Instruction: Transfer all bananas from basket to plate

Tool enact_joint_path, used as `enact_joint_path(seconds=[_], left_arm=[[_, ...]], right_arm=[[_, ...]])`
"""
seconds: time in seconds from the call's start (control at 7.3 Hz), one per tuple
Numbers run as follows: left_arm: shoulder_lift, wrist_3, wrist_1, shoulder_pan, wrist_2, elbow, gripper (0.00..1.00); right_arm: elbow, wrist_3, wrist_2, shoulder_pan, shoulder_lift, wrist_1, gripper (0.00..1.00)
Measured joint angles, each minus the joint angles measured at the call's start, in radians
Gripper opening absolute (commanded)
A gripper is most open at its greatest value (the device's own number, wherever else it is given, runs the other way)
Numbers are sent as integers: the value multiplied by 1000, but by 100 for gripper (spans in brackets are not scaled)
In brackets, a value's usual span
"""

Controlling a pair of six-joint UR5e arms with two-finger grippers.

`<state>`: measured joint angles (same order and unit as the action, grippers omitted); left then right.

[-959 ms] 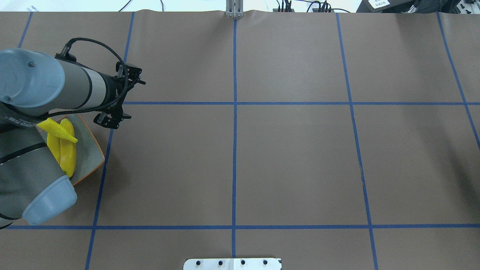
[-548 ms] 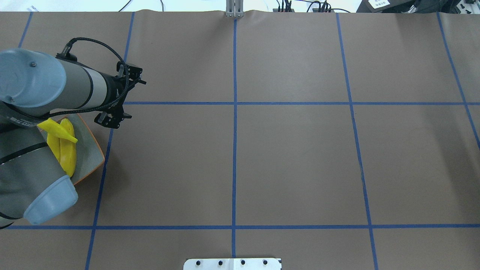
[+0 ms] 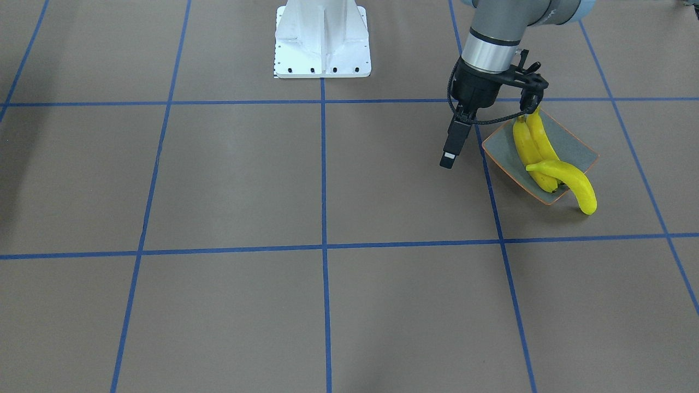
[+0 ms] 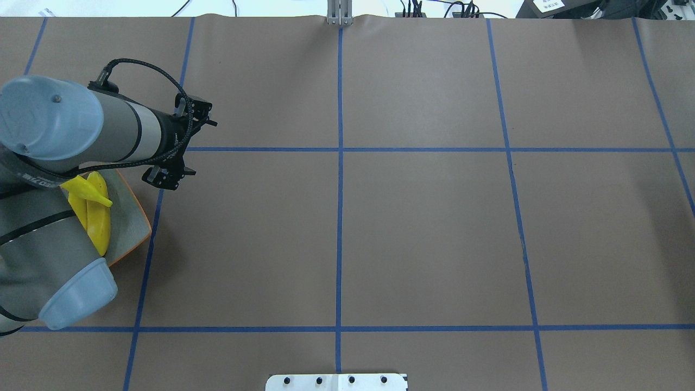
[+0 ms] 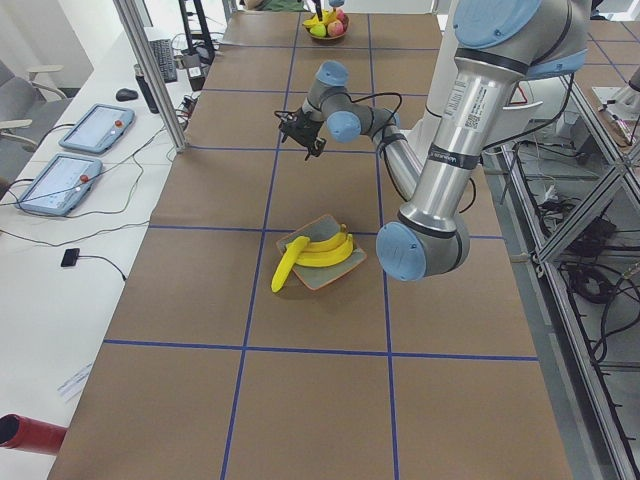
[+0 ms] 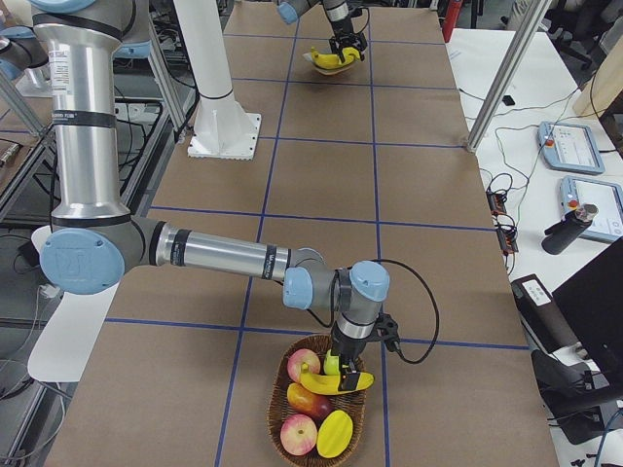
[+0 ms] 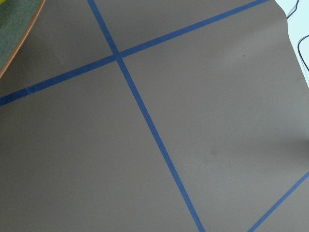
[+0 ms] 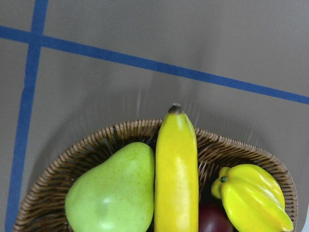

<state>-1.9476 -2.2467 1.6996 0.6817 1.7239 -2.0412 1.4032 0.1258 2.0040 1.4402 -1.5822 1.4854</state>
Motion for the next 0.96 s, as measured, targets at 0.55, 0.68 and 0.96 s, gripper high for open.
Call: enact_joint_path(seconds=[0.55, 0.68, 0.96], left_arm=[[1, 0, 4, -11, -8, 11, 100], [1, 1, 5, -11, -10, 14, 100], [1, 1, 6, -11, -10, 16, 100]], right_arm=[[-8, 72, 2, 5, -33, 1, 97], [-13, 72, 3, 6, -25, 4, 96], [-47, 65, 3, 6, -2, 2, 93]])
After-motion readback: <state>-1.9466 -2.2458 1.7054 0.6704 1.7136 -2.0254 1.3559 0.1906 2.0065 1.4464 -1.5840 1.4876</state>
